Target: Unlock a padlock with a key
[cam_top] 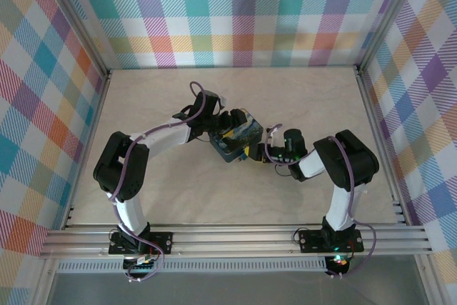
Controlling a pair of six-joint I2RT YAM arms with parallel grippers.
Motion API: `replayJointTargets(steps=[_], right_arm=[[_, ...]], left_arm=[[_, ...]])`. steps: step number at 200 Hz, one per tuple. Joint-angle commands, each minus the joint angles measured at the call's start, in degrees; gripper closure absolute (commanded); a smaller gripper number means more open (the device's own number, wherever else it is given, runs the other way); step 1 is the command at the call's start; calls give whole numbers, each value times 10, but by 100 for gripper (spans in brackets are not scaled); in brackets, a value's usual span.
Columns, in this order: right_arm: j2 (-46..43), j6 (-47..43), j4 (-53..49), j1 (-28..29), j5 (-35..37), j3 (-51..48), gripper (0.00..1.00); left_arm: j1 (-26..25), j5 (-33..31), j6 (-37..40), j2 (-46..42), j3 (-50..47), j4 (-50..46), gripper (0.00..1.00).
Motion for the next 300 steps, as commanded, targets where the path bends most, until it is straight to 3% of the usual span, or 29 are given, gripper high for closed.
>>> replayJointTargets(steps=[1,99,134,237,300], right_arm=[[10,-11,-2,-1,-21,25,51],[42,17,52,7,-51,29,53],[41,20,66,7,-50,19,64],[42,17,73,7,-44,1,81],[40,16,79,7,-44,-4,82]], left_arm=[[5,-19,-3,14,-16,-61,21],[5,-19,-4,15,-12,-60,21],[5,-20,-3,15,-13,-60,21],[5,-22,-3,15,-12,-62,21],[5,-23,-4,15,-12,-61,21]])
